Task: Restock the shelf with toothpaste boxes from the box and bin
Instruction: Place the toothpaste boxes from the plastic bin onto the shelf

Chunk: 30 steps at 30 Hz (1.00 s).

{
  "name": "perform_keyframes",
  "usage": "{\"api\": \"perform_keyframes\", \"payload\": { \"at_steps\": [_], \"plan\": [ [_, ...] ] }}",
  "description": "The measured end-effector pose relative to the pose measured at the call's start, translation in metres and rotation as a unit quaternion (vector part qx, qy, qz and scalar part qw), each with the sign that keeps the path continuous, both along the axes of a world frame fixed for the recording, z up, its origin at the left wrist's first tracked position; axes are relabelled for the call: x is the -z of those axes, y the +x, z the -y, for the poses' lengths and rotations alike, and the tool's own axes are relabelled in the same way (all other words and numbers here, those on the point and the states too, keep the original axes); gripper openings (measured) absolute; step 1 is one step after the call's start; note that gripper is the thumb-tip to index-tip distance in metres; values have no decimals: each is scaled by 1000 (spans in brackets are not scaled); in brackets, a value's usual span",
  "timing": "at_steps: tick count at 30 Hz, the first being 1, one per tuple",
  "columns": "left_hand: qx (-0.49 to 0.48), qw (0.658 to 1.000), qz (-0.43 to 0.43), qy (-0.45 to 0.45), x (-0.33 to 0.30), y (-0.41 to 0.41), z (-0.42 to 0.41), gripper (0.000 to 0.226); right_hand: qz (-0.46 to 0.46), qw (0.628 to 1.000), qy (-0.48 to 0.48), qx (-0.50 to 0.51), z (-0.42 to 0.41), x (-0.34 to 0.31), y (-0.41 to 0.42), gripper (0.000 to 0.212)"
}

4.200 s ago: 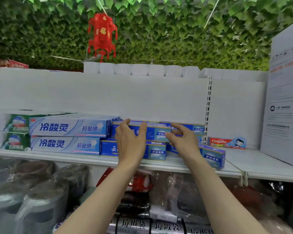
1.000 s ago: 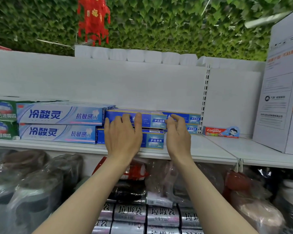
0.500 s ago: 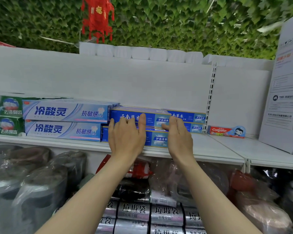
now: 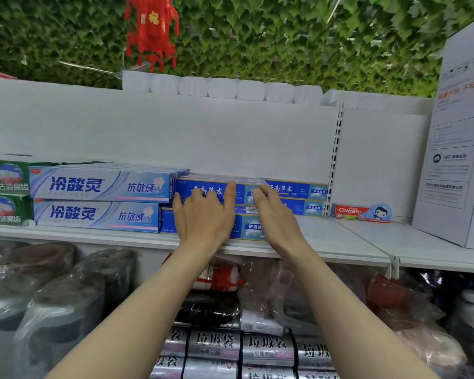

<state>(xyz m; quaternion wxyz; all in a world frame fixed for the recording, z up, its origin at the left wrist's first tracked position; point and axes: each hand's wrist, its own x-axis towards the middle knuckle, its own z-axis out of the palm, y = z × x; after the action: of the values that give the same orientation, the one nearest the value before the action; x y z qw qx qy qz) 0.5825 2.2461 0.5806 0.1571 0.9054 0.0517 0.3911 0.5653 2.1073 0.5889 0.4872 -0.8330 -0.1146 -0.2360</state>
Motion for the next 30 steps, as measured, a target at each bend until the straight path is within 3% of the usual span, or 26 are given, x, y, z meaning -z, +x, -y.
{"api": "perform_keyframes", "payload": {
  "at_steps": [9, 14, 20, 30],
  "plan": [
    [23, 1000, 1, -21, -5, -6, -1, 84, 8, 1000, -5, 19, 0, 2, 1, 52],
    [87, 989, 91, -81, -14, -31, -4, 72, 111, 987, 26, 117, 1, 3, -3, 44],
    [161, 934, 107, -301, -22, -64, -4, 48, 150, 984, 88, -29, -23, -3, -26, 35],
    [80, 850, 135, -502, 27, -130, -77, 41, 35, 958, 149, -241, -109, 32, -64, 39]
  ]
}}
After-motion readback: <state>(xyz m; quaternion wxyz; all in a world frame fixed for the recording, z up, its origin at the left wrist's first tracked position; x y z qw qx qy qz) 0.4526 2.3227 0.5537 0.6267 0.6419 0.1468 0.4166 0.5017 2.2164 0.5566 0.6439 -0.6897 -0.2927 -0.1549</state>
